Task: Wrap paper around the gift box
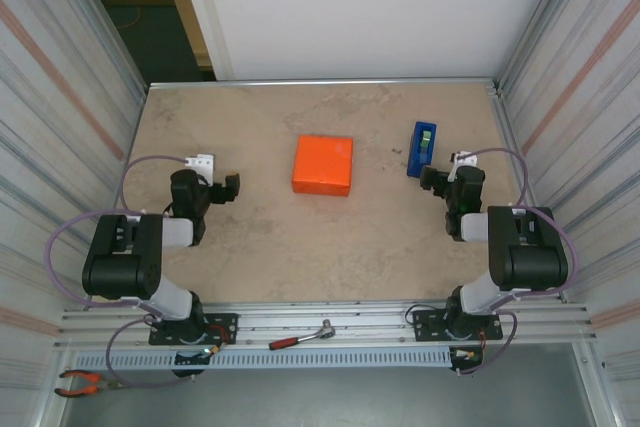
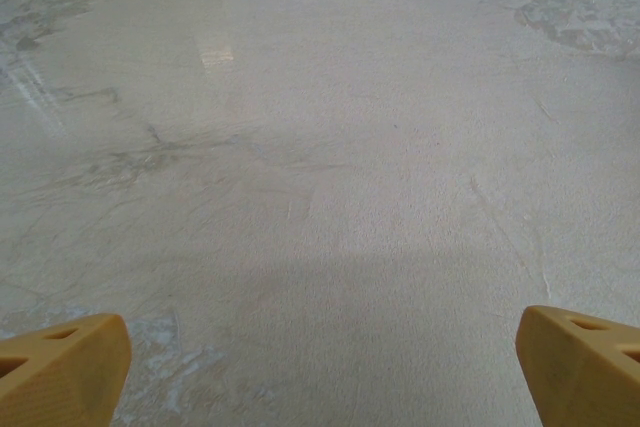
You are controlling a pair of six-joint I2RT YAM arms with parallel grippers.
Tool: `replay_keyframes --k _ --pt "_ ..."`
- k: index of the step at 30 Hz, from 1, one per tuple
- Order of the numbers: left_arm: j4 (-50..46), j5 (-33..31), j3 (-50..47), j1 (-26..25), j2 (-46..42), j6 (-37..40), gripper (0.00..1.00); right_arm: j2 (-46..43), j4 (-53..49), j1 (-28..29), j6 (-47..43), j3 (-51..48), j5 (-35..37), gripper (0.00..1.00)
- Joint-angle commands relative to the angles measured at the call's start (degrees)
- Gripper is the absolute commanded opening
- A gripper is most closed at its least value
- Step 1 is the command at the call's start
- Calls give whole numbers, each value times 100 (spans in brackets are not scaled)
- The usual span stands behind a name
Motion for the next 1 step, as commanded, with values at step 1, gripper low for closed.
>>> replay_keyframes --k 1 --pt "54 -98 88 -29 -71 62 99 -35 122 12 -104 25 -21 98"
